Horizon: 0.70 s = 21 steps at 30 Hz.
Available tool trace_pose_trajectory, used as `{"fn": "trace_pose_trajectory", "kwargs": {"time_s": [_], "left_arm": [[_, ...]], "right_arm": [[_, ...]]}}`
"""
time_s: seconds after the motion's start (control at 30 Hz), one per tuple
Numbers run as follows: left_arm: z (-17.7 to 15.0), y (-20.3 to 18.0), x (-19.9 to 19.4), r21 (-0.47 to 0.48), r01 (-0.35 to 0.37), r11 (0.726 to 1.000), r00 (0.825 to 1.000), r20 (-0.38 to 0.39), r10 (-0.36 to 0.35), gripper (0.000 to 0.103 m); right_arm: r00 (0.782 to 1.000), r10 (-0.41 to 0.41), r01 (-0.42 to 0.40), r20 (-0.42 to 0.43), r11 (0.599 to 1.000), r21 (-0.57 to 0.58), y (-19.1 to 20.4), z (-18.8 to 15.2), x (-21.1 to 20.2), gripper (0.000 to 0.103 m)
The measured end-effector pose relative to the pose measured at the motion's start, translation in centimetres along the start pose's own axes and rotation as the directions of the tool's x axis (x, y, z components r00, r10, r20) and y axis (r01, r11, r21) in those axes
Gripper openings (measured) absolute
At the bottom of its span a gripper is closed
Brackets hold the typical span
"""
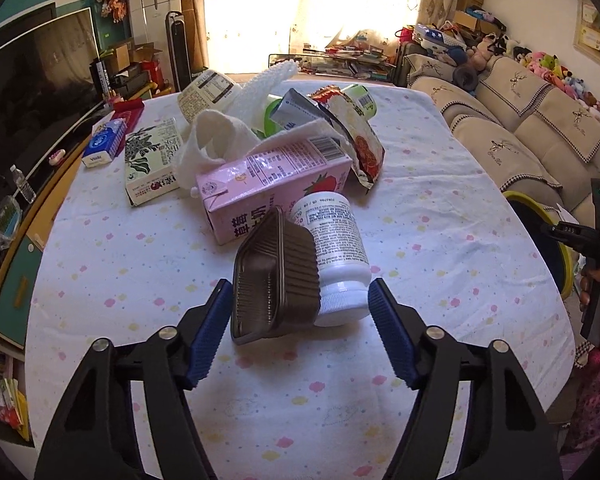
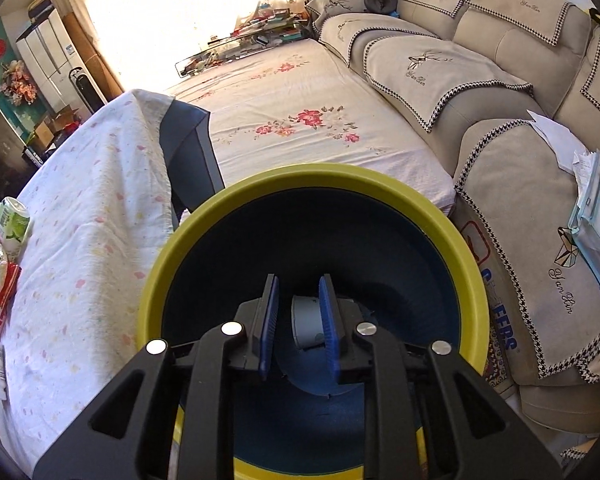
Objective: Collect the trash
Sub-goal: 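Carry the cup over the yellow bin and open the right gripper, then withdraw the right gripper from the bin back toward the table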
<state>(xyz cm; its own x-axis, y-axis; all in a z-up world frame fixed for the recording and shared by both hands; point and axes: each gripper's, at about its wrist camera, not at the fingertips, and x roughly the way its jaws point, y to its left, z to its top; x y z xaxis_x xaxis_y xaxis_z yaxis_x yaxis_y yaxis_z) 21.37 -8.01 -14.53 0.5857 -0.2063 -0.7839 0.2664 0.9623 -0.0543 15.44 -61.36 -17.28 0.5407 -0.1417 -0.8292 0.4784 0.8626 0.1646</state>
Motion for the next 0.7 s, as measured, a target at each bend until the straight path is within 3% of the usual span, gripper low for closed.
{"fn": "trace_pose_trajectory", "kwargs": {"time_s": [0.1, 0.2, 0.33, 0.7], "left_arm": [[-0.3, 0.3, 0.4, -0.014, 0.058, 0.998, 0.998, -0.014, -0.058, 0.055], [-0.4, 0.3, 0.4, -0.016, 0.07, 0.997, 0.998, -0.009, -0.07, 0.042], [-0.6, 0.8, -0.1, -0.031, 0.095, 0.995, 0.995, -0.004, -0.095, 0.008], [-0.1, -0.9, -5.1, 0.019, 0.136, 0.991, 0.987, 0.087, -0.137, 0.005]], "right_arm": [[1.0, 0.003, -0.003, 0.005, 1.0, -0.007, 0.3, 0.1, -0.4, 0.021], [1.0, 0.009, -0.009, 0.004, 1.0, -0.011, 0.7, 0.0, -0.5, 0.023], [1.0, 0.02, -0.02, 0.004, 1.0, -0.019, 0.9, -0.3, -0.9, 0.024], [0.997, 0.036, -0.034, 0.075, 0.999, -0.033, 1.0, -0.8, -4.6, 0.024]]}}
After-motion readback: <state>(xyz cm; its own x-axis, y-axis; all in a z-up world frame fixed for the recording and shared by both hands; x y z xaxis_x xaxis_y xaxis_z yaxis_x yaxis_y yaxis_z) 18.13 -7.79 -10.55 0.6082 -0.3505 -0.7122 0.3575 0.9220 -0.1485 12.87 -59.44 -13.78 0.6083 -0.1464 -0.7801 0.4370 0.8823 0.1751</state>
